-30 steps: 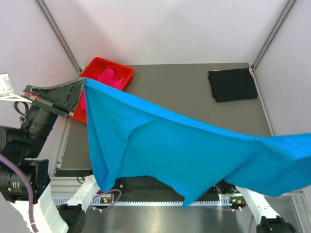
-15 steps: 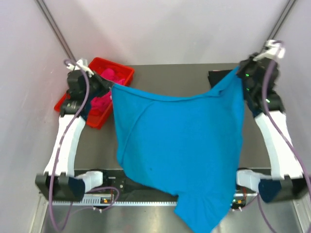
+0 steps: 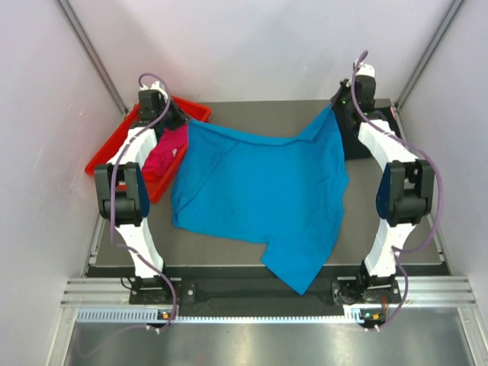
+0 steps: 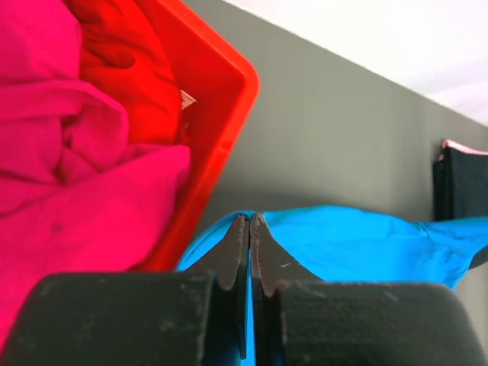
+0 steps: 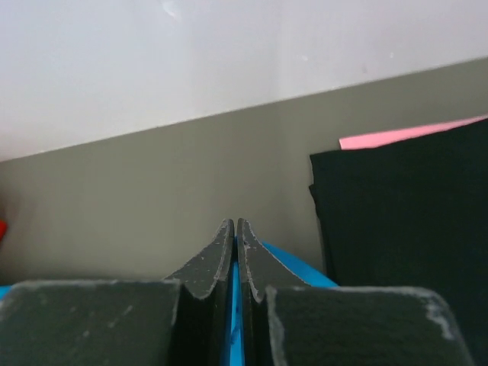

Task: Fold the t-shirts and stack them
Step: Flatten the tshirt out

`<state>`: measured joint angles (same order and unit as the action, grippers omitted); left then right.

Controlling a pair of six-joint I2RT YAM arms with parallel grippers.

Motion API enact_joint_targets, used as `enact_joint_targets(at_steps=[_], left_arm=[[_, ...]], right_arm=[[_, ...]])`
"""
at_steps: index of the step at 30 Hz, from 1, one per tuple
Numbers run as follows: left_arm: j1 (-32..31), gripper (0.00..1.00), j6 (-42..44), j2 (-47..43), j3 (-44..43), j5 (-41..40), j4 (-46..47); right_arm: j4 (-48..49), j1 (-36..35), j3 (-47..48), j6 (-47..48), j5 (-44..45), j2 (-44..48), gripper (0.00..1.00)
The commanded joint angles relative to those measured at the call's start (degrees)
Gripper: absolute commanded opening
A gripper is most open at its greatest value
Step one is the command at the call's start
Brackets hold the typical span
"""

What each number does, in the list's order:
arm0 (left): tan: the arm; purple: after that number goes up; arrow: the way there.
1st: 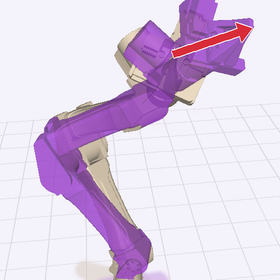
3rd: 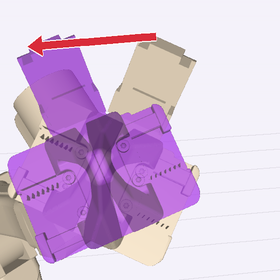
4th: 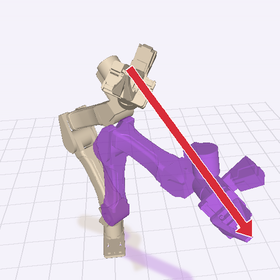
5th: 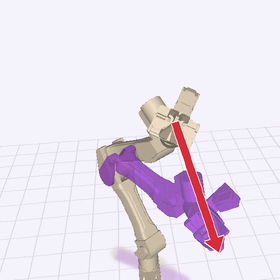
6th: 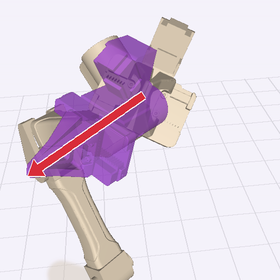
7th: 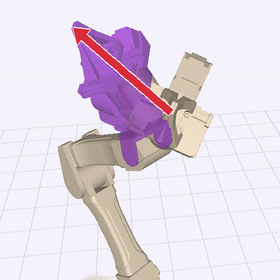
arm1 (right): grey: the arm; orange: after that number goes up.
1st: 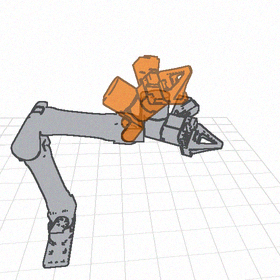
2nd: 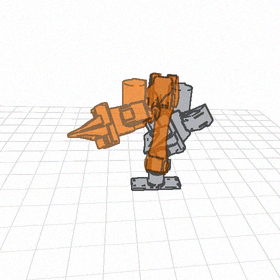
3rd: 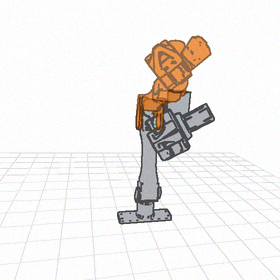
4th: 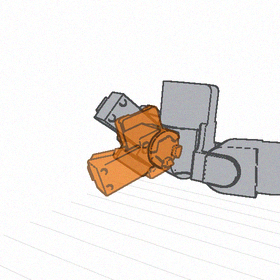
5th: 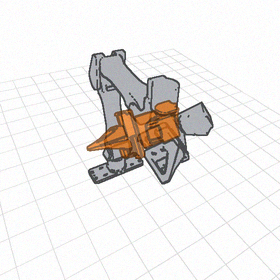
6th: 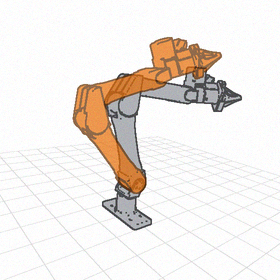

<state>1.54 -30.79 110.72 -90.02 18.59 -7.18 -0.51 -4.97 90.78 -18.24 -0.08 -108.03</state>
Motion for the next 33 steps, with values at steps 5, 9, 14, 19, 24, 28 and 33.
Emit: enact_joint_targets(at_steps=[5, 9, 14, 19, 24, 28, 33], left_arm=[[2.94, 0.0, 4.15, 3.28, -9.55, 6.54, -1.84], [4.08, 0.0, 6.26, 2.93, -10.88, 8.91, -4.42], [4.35, 0.0, 9.34, 2.22, -11.23, 13.48, -8.63], [4.35, 0.0, 13.98, -0.05, -9.39, 14.81, -15.48], [4.35, 0.0, 14.0, -3.22, -3.86, 14.28, -15.06], [4.26, 0.0, 9.26, -8.14, -1.04, 15.95, -11.56], [4.35, 0.0, 4.6, -14.81, -2.87, 15.77, -11.18]], right_arm=[[-13.76, 1.54, 10.37, -4.42, 3.5, -1.58, 0.0], [-23.63, 2.68, 9.16, -8.21, 5.79, 2.8, 0.0], [-28.48, 2.69, 1.34, -9.1, 4.65, 9.93, 0.0], [-31.04, 3.3, -6.75, -9.36, 6.23, 17.84, 0.0], [-31.21, 3.48, -10.19, -8.57, 5.61, 21.72, 0.0], [-31.39, 3.57, -7.73, -8.65, 3.16, 24.17, 0.0], [-31.82, 4.26, 0.6, -7.6, 4.64, 28.57, 0.0]])
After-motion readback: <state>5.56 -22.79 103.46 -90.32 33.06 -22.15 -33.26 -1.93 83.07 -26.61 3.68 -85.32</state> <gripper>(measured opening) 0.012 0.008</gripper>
